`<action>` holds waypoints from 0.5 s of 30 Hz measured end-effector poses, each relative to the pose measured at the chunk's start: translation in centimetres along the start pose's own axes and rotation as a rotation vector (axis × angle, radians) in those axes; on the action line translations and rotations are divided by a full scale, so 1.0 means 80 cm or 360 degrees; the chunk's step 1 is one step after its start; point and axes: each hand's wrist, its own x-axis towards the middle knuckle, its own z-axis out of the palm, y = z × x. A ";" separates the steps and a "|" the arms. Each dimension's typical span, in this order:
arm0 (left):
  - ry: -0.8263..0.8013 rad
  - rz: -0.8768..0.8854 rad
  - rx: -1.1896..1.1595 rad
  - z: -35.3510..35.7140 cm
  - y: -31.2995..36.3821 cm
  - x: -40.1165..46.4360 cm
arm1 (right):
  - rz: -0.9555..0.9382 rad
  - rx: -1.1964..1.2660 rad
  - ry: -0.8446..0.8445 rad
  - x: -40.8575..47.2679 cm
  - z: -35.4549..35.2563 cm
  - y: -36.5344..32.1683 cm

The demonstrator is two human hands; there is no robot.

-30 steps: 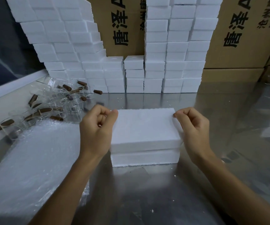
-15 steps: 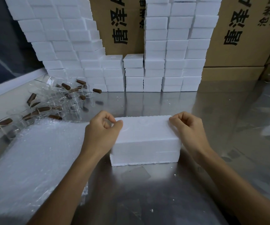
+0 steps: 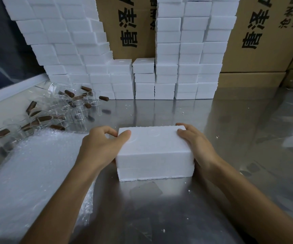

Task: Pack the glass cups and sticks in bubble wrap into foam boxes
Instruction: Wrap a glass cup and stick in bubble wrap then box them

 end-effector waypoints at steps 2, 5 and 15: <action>-0.0030 -0.0002 0.0019 -0.001 -0.001 -0.001 | -0.0002 0.0002 -0.0011 0.002 -0.003 -0.001; -0.0011 0.0007 0.0065 -0.001 0.001 -0.002 | -0.0010 -0.0033 -0.0008 0.004 -0.005 -0.002; -0.0056 0.0038 0.0174 0.004 0.003 -0.007 | -0.0006 -0.0018 0.0012 0.004 -0.009 -0.002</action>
